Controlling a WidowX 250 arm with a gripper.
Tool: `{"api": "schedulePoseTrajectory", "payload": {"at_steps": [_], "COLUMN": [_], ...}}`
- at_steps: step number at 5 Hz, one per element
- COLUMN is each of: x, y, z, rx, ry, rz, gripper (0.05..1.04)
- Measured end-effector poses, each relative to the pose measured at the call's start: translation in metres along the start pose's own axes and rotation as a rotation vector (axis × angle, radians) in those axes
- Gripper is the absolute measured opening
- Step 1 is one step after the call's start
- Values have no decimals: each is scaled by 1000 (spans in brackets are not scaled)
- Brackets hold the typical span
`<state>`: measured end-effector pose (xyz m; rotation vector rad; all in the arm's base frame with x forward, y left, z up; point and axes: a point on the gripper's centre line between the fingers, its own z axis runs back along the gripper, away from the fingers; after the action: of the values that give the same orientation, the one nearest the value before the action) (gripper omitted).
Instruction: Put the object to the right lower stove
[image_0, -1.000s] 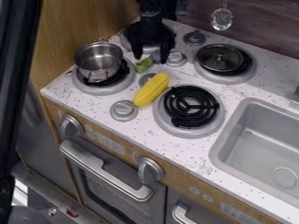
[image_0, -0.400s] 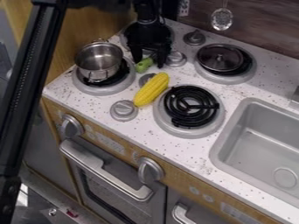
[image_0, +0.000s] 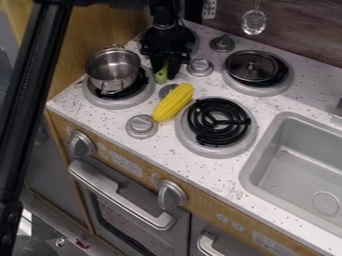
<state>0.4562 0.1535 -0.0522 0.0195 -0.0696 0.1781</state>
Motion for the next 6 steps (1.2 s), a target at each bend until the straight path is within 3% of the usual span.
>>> {"api": "schedulePoseTrajectory", "payload": {"at_steps": [1,2,3,5,6], "x": [-5,5,5,-69,-102], "y": [-7,-21,-59,-104,-106], "z": [4,40,92,91,69], "rx": [10,-15,-23,11,31], "ry": [31,11,-57,25,82], "rz": [-16,32,13,29,54], "gripper": [328,328,328,328,328]}}
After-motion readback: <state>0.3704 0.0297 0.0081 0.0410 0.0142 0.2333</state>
